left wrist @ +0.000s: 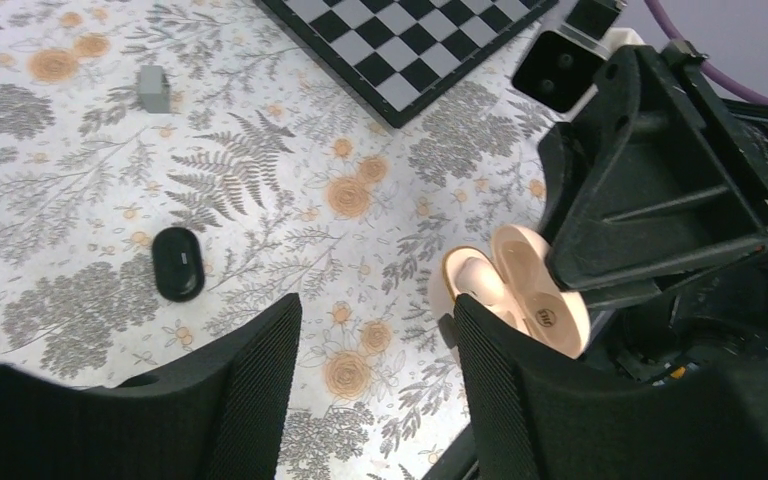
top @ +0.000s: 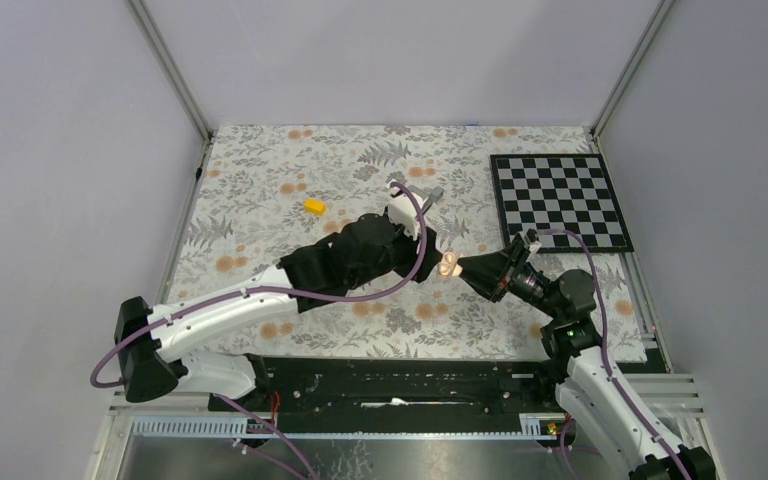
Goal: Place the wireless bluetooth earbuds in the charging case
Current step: Adjust the earbud with the charging case.
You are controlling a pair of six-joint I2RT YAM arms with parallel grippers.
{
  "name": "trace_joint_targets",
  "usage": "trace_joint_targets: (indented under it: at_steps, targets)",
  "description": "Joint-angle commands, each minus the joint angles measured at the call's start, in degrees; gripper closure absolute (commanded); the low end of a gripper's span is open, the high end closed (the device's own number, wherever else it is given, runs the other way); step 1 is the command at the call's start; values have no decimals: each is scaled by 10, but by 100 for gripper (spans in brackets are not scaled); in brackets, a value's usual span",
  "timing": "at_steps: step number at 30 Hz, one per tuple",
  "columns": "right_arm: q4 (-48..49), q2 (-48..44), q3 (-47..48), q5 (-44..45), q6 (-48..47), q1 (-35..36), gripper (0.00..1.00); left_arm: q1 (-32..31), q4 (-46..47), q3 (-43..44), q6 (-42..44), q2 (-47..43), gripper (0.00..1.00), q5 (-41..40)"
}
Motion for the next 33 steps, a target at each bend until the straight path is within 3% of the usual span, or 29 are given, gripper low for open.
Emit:
trace_joint_targets:
  at_steps: [1,5,10,13,17,22,27,33]
  targets:
    - [15,-9,6,-4,-4,3,100,0,6,38,-8,-7,38,-64]
    - [14,-7,6,-5,-4,3,100,0,-1,36,-11,-27,36,-102]
    - [14,-4,6,-6,-6,3,100,0,-22,38,-14,-50,34,-85]
    - [14,-3,6,-6,-6,3,100,0,-37,34,-13,-66,18,-38]
    - [14,-1,5,-7,-7,3,100,0,-32,11,-32,-101,9,8]
    - [14,1,2,-8,-8,3,100,0,-4,-10,-62,-118,14,82]
    - [14,-1,3,-8,-8,3,100,0,-16,1,-76,-84,20,102]
    - [6,-13,0,-5,-8,3,100,-1,-21,10,-88,-52,38,118]
